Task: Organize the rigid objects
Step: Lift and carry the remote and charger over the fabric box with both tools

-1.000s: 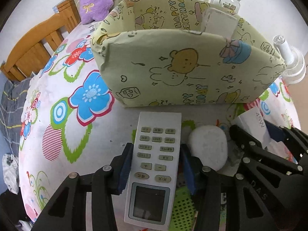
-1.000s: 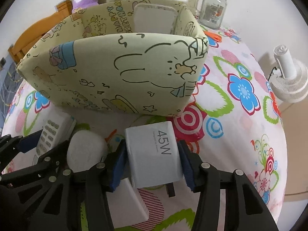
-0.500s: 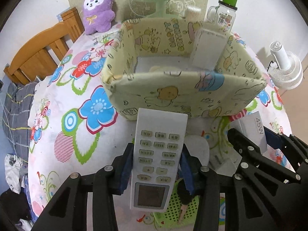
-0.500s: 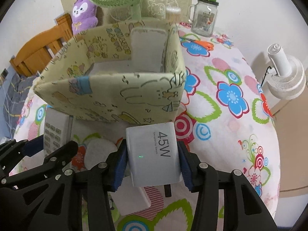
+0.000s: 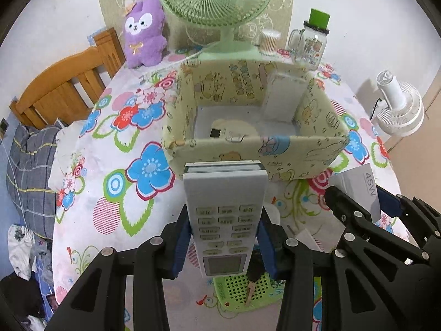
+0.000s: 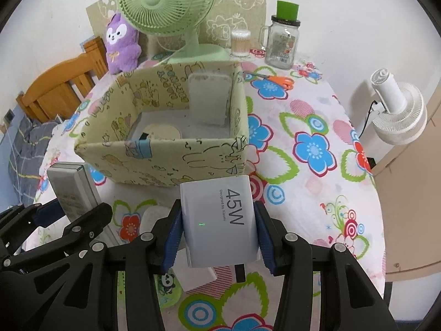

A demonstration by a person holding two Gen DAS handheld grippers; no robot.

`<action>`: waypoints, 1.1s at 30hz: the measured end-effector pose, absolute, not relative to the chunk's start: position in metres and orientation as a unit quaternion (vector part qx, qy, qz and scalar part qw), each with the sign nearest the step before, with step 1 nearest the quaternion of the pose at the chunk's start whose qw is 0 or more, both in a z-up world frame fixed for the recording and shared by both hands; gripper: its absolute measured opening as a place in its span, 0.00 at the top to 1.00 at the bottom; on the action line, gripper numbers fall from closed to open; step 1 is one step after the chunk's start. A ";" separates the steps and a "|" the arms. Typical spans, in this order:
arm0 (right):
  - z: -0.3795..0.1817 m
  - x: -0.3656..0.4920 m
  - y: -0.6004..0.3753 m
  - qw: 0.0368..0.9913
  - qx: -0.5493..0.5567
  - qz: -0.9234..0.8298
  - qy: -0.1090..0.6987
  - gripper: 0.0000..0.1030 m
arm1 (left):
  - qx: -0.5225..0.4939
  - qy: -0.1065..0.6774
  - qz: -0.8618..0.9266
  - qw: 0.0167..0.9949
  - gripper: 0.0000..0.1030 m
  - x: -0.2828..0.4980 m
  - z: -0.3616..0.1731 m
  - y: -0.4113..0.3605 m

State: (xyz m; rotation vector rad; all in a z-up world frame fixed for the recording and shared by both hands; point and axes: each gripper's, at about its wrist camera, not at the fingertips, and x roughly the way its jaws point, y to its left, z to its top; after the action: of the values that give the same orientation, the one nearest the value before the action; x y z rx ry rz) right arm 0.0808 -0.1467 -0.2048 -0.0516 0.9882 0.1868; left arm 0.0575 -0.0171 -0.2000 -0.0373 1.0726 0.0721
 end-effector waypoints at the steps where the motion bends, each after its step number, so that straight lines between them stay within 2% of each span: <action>1: -0.201 0.079 -0.147 0.878 -0.026 0.089 0.469 0.50 | -0.017 0.506 0.035 0.861 0.56 0.056 -0.196 -0.017; 33: -0.115 0.075 -0.164 0.910 -0.015 0.100 0.402 0.50 | -0.040 0.432 0.043 0.900 0.56 0.047 -0.111 -0.029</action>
State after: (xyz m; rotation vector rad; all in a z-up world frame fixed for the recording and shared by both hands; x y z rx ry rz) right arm 0.0752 -0.1635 -0.1148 -0.0316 0.8283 0.2069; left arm 0.0468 -0.0288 -0.1108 -0.0831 0.8943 0.0891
